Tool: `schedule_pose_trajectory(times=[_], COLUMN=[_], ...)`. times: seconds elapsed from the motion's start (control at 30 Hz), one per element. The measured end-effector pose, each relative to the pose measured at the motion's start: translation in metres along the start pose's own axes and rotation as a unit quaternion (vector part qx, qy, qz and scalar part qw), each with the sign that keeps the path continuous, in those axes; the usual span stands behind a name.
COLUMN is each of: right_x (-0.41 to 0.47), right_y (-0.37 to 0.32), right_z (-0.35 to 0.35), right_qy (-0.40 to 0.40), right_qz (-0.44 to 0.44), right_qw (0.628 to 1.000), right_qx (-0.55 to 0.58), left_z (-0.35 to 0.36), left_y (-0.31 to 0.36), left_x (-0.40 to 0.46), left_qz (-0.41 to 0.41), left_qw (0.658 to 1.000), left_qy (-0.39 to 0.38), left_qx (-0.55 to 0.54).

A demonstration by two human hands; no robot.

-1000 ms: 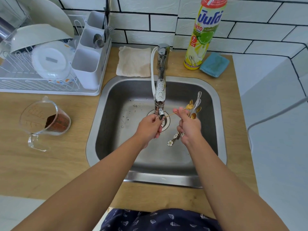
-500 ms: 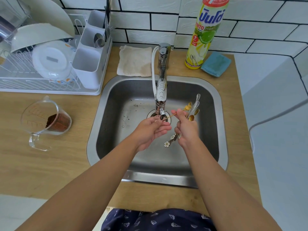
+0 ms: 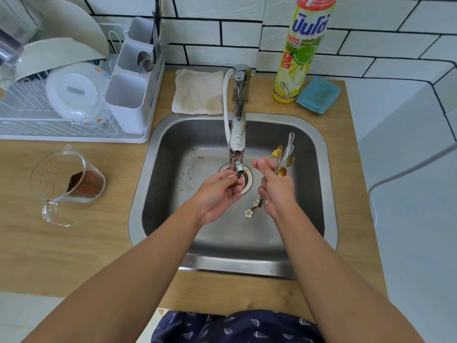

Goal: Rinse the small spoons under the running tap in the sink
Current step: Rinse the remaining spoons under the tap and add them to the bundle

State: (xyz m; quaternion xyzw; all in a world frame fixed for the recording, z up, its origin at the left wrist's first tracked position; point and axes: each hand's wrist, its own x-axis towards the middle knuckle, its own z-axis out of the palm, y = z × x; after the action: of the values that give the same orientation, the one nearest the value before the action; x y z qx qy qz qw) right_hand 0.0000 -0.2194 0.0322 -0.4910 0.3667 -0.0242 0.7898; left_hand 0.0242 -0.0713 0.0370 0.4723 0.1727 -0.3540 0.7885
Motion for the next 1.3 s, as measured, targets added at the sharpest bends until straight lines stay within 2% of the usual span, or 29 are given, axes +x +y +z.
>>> schedule_pose_trajectory(times=[0.03,0.07,0.13,0.2,0.33,0.37,0.4,0.43,0.5,0.53,0.57,0.67,0.77,0.9,0.97,1.1,1.17,1.23,1.3], right_x=[-0.001,-0.001,-0.003,-0.005,-0.005,-0.005,-0.004,-0.004,-0.004,-0.004,-0.005,-0.005,-0.004,-0.002,-0.002,-0.003,-0.002,0.0,0.001], right_y=[-0.001,-0.001,-0.001,-0.001,0.0,0.0,0.0,-0.001,-0.001,-0.001,-0.002,-0.002,-0.001,-0.002,-0.002,-0.001,-0.001,0.001,0.001], right_z=[0.002,0.004,0.008,0.01,0.012,0.013,0.012,0.011,0.01,0.01,0.011,0.014,0.016,0.015,0.014,0.014,0.013,0.011,0.011], right_qy=[0.01,0.018,0.027,0.033,0.033,0.033,0.036,0.041,0.043,0.041,0.038,0.032,0.036,0.047,0.043,0.031,0.023,0.005,-0.011], right_qz=[0.001,0.003,0.011,0.019,0.029,0.033,0.037,0.04,0.041,0.039,0.037,0.038,0.042,0.042,0.042,0.041,0.041,0.044,0.048], right_qw=[1.0,1.0,1.0,0.999,0.999,0.999,0.999,0.998,0.998,0.998,0.999,0.999,0.998,0.998,0.998,0.999,0.999,0.999,0.998], right_qx=[-0.004,-0.004,-0.001,-0.002,-0.008,-0.01,-0.008,-0.003,0.005,0.008,0.01,0.006,0.008,0.004,0.006,0.0,0.001,0.011,0.029], left_z=[0.001,0.002,0.004,0.006,0.004,0.003,0.003,0.001,0.0,-0.001,-0.003,-0.003,0.002,0.002,0.001,-0.002,-0.001,-0.001,-0.001], left_y=[-0.002,-0.004,-0.004,-0.003,-0.006,-0.007,-0.008,-0.006,-0.004,-0.003,-0.002,-0.002,0.0,0.001,0.001,0.002,0.003,0.004,0.007], left_x=[0.001,0.002,0.003,0.002,0.005,0.004,0.005,0.004,0.001,0.0,-0.001,-0.003,-0.004,-0.004,-0.003,-0.001,-0.001,-0.001,-0.001], left_qz=[0.033,0.073,0.153,0.198,0.194,0.205,0.207,0.201,0.138,0.127,0.132,0.124,0.078,0.096,0.107,0.105,0.07,0.018,-0.007], left_qw=[0.995,0.975,0.886,0.783,0.642,0.623,0.621,0.669,0.844,0.899,0.922,0.948,0.957,0.938,0.929,0.931,0.95,0.979,0.991], left_qy=[0.025,0.057,0.108,0.128,0.104,0.099,0.09,0.083,0.064,0.059,0.059,0.054,0.048,0.042,0.07,0.113,0.085,0.039,0.003], left_qx=[0.089,0.203,0.425,0.575,0.735,0.748,0.75,0.711,0.514,0.414,0.359,0.287,0.274,0.33,0.348,0.33,0.292,0.2,0.132])
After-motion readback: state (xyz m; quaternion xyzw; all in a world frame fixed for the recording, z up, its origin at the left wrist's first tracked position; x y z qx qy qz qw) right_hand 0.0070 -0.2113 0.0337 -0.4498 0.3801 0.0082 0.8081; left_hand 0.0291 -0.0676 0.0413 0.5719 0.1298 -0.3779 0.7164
